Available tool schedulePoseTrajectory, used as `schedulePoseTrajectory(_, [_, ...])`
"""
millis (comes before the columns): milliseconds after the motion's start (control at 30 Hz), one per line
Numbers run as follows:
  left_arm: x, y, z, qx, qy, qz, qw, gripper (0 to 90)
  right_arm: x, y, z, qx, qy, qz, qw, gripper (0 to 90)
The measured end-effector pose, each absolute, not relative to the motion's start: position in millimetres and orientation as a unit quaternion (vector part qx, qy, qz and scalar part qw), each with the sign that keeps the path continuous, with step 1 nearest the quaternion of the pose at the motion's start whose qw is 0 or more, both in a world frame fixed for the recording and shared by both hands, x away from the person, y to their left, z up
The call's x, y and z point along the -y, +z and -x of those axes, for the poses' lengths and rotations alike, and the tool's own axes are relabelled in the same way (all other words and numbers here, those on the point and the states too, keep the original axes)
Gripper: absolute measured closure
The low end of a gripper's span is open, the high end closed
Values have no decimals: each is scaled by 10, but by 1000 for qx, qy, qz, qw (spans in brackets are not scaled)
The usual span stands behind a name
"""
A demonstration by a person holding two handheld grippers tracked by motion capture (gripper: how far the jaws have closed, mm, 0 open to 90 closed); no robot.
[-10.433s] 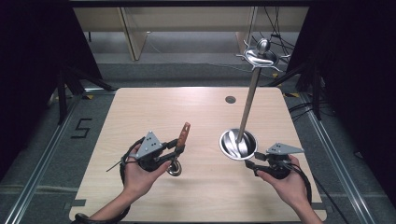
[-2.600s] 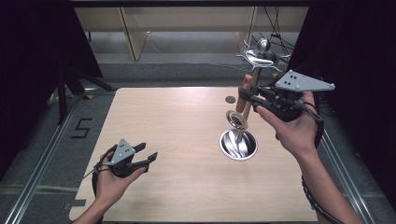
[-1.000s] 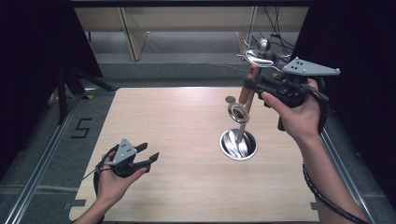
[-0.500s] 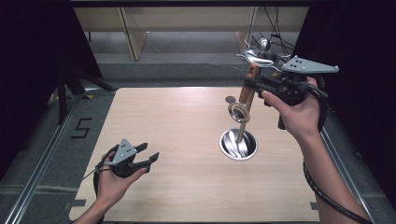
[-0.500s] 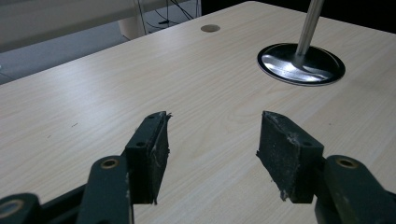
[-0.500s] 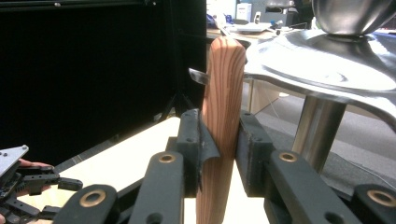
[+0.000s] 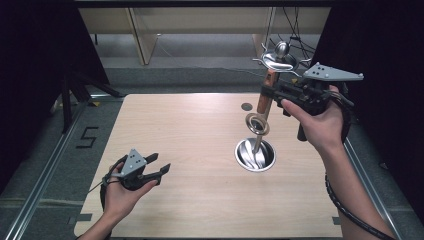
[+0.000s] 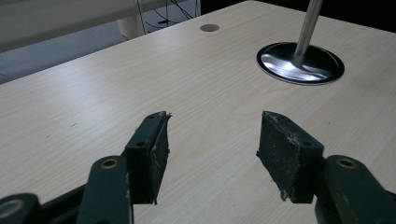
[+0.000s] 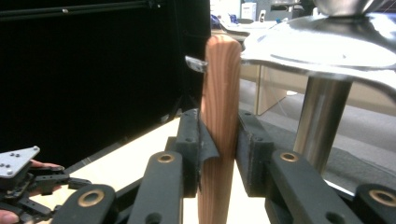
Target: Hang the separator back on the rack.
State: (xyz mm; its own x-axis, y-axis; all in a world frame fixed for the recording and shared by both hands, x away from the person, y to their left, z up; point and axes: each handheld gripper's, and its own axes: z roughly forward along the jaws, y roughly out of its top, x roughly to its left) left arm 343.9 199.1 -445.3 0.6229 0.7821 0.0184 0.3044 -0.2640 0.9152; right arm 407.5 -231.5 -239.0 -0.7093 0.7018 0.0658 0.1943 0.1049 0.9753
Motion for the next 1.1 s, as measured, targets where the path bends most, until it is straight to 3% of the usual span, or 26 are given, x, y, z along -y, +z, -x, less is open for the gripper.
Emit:
schedulePoseTrajectory(133, [-2002, -4455, -3442, -359, 245, -756, 488, 417, 2331, -2446, -4007, -707, 591, -328, 208, 598])
schedulePoseTrajectory(200, [-2009, -4452, -3441, -362, 244, -756, 488, 417, 2361, -2516, -3929, -696, 590, -339, 229, 504])
schedulePoseTrajectory(367, [-2020, -4448, -3442, -365, 245, -754, 487, 416, 2464, -2673, -3833, -693, 583, -344, 249, 443])
schedulePoseTrajectory(1100, [-1978, -4497, -3463, -358, 240, -765, 478, 405, 3140, -4317, -3642, -739, 435, -482, 180, 437])
